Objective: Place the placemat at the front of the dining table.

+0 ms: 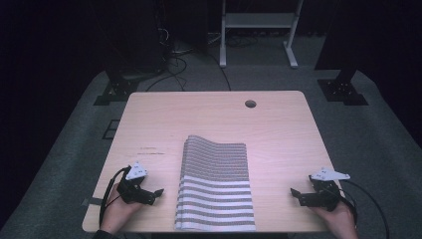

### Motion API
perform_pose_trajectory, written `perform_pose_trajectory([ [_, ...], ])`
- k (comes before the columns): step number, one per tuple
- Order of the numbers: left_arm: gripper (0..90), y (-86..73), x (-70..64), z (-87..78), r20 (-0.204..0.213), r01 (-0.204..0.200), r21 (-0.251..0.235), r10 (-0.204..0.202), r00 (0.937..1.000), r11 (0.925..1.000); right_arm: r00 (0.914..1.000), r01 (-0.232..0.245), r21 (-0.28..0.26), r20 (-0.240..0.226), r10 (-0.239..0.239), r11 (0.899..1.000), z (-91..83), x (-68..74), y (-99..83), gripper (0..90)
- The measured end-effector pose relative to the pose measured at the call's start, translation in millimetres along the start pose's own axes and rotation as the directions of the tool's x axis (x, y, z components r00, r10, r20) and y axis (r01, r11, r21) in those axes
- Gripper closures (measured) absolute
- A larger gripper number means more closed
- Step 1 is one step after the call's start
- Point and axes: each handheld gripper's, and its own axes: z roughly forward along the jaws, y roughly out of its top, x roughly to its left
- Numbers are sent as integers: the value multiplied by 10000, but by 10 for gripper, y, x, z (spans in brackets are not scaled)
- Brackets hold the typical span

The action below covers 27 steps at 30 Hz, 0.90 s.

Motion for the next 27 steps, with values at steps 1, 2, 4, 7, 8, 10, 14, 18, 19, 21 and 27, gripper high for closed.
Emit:
perform_pose_trajectory([
  [1, 0, 1, 0, 0, -8, 9, 20, -9, 10000, 10000, 10000, 3, 0, -5, -3, 10000, -1, 0, 0, 92],
  [2, 0, 2, 0, -1, -6, 10, 21, -10, 10000, 10000, 10000, 9, 3, -8, -9, 10000, -1, 0, -1, 93],
  [4, 0, 1, 0, 0, -20, 27, -4, -27, 10000, 10000, 10000, 31, 3, -28, -31, 10000, 0, -3, 0, 92],
  [7, 0, -2, 11, -11, 100, 241, -74, -240, 9997, 9997, 10000, 38, 1, -30, -38, 10000, 0, -4, 0, 93],
  [8, 0, 0, 17, -15, 160, 350, -87, -349, 9993, 9993, 10000, 35, 3, -30, -35, 10000, -1, -3, -1, 92],
  [10, 0, 10, 25, -24, 183, 342, -57, -341, 9993, 9994, 10000, 15, 14, -23, -15, 10000, -6, 1, -5, 92],
  [14, 0, 12, 12, -79, 191, 272, -210, -268, 9995, 9994, 10000, 20, 20, -23, -20, 10000, 1, 4, 2, 92],
  [18, 0, 40, -1, -131, 259, 283, -503, -270, 9993, 9983, 10000, -28, 16, 4, 28, 10000, -5, 19, -4, 92],
  [19, 0, 50, -4, -133, 258, 271, -494, -258, 9993, 9984, 10000, -24, 16, 4, 24, 10000, -5, 19, -5, 92],
  [21, 0, 65, -9, -135, 329, 265, -444, -250, 9991, 9987, 10000, -25, 15, -3, 25, 10000, -5, 19, -4, 92],
  [27, 0, 110, -58, -158, 400, 277, -582, -254, 9989, 9979, 10000, -11, 13, -4, 11, 10000, -4, 18, -4, 92],
])
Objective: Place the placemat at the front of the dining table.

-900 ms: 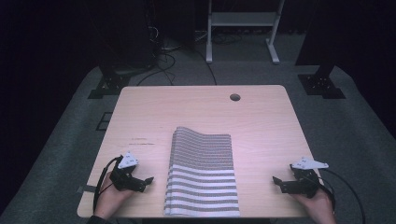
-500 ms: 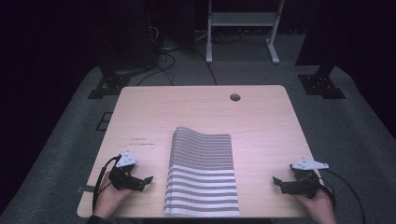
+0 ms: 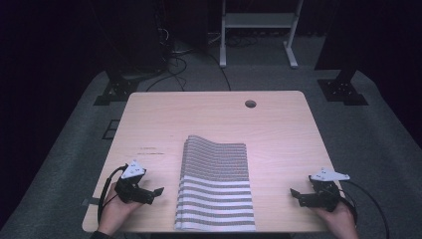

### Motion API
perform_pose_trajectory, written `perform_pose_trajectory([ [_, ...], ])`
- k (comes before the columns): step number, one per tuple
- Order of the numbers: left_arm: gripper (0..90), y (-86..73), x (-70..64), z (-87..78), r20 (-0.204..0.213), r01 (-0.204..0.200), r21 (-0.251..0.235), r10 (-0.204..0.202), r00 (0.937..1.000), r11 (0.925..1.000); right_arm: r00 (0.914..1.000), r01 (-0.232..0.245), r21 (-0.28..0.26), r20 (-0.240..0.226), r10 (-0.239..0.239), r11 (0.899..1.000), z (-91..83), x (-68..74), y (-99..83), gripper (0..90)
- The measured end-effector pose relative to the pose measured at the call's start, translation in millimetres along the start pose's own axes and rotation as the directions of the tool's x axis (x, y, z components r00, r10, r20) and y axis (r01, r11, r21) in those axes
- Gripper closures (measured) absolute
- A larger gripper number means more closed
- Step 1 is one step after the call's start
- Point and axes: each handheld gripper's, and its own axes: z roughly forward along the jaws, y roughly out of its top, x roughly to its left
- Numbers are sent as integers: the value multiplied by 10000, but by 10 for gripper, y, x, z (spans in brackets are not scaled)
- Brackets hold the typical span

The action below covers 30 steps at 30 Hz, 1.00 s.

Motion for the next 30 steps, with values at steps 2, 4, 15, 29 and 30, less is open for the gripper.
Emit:
perform_pose_trajectory([
  [2, 0, 28, -19, -11, 66, 26, -10, -26, 10000, 10000, 10000, -8, 2, -2, 8, 10000, 0, 1, 0, 92],
  [4, 0, 53, -41, -26, 87, -5, -99, 6, 10000, 10000, 10000, -1, -1, -1, 1, 10000, 0, 0, 0, 92],
  [15, 0, 155, -111, -47, 383, -48, -342, 61, 9992, 9994, 10000, -1, 1, -2, 1, 10000, 0, 0, 0, 92],
  [29, 0, 294, -196, -37, 755, -241, -436, 273, 9968, 9988, 10000, 0, 1, 0, 0, 10000, 0, 0, 0, 92],
  [30, 0, 302, -206, -36, 777, -223, -499, 261, 9966, 9985, 10000, -1, 1, 0, 1, 10000, 0, 0, 0, 93],
])
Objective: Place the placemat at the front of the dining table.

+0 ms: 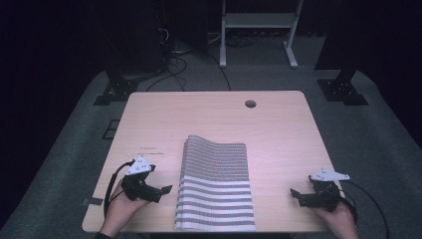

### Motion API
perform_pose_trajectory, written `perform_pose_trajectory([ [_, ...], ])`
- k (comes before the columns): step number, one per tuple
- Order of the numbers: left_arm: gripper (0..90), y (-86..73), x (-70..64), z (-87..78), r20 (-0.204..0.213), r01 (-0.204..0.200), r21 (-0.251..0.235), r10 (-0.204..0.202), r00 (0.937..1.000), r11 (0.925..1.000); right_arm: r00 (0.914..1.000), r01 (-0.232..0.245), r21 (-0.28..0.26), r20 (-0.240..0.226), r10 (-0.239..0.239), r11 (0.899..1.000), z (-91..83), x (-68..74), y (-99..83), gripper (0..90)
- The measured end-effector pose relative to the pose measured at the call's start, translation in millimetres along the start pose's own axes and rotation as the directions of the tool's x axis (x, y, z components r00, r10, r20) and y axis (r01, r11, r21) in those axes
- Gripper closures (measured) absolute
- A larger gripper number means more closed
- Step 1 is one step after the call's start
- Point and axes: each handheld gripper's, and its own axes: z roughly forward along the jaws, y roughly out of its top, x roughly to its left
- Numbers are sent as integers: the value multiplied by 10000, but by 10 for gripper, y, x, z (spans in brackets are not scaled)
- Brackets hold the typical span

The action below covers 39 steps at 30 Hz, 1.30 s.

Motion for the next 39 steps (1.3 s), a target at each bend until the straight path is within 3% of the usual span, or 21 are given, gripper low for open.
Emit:
perform_pose_trajectory([
  [25, 0, 283, -136, 125, 719, -209, -391, 237, 9971, 9990, 10000, -17, 14, 33, 17, 10000, 7, 1, 8, 92],
  [39, 0, 358, -215, 319, 997, -453, -132, 464, 9939, 9989, 10000, -23, 14, 34, 23, 10000, 7, 1, 8, 92],
])
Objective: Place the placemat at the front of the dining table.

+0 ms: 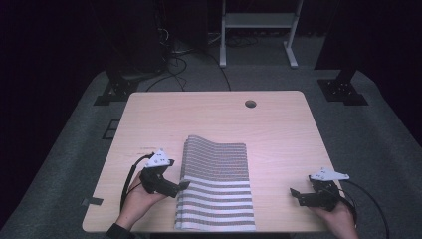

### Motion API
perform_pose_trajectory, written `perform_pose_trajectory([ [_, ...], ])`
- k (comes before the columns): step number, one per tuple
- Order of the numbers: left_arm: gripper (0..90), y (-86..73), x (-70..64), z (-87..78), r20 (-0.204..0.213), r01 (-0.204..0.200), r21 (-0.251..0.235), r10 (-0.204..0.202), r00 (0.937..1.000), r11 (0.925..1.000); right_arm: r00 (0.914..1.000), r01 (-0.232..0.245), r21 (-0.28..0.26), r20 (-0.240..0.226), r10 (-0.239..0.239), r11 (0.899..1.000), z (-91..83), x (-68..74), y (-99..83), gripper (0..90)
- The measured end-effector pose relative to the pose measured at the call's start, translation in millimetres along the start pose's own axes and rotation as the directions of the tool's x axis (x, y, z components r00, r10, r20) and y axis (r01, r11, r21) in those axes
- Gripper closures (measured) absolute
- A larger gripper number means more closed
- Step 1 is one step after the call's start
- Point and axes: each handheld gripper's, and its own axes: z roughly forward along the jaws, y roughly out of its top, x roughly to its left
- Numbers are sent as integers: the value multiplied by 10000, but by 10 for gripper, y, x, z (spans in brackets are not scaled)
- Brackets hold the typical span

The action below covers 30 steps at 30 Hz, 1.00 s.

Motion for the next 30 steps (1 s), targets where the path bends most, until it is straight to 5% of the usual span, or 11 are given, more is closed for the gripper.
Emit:
perform_pose_trajectory([
  [30, 2, -26, -126, 354, 411, -282, 1169, 235, 9989, 9927, 10000, -5, 4, -1, 5, 10000, -1, 0, 0, 93],
])
